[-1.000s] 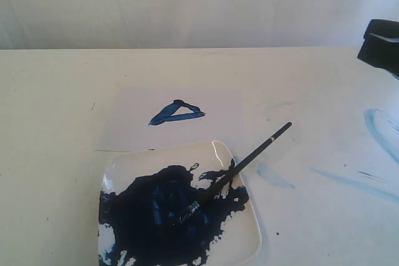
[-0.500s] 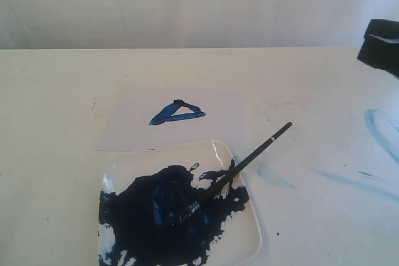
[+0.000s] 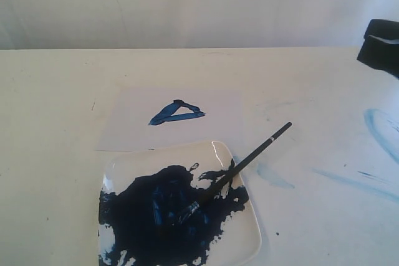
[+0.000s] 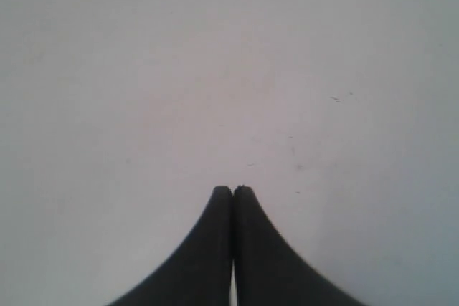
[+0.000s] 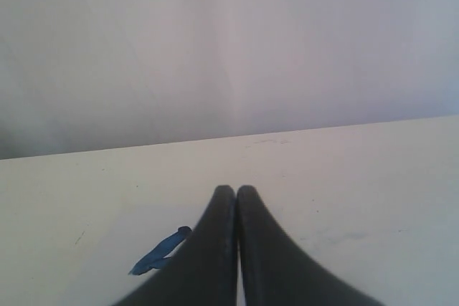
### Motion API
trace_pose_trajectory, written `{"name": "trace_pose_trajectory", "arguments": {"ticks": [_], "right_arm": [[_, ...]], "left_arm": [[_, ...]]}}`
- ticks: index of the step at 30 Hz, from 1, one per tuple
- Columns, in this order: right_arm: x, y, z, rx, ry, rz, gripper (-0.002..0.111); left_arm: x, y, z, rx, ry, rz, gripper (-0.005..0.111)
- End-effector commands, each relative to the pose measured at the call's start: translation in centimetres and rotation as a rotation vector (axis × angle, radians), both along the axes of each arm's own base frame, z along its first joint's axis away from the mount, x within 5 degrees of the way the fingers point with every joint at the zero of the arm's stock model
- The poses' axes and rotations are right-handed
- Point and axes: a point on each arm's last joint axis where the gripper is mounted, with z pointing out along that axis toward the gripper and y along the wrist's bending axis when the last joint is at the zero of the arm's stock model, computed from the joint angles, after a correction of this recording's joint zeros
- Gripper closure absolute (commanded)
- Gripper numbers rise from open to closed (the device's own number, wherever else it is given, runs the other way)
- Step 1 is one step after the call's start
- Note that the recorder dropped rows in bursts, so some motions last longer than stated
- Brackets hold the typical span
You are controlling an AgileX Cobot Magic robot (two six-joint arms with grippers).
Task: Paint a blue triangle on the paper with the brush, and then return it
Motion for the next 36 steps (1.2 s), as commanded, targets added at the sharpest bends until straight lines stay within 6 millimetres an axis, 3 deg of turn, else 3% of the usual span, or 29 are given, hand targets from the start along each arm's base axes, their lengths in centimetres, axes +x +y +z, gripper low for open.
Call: {"name": "trace_pose_trajectory", "arguments": {"ticks": [1, 13, 36], "right_arm": [[-0.08, -0.07, -0.04, -0.014, -0.008, 0.0, 0.108], [-0.08, -0.07, -0.04, -0.014, -0.008, 0.0, 0.108], [-0.08, -0.07, -0.04, -0.014, -0.008, 0.0, 0.108]], "left_arm": [[0.71, -1.61, 0.69, 0.153, -0.078, -0.261, 0.107], [0.64, -1.96, 0.51, -0.022, -0.09, -0.291, 0.107], [0.63, -2.19, 0.51, -0.03, -0.09, -0.33, 0.107]]}}
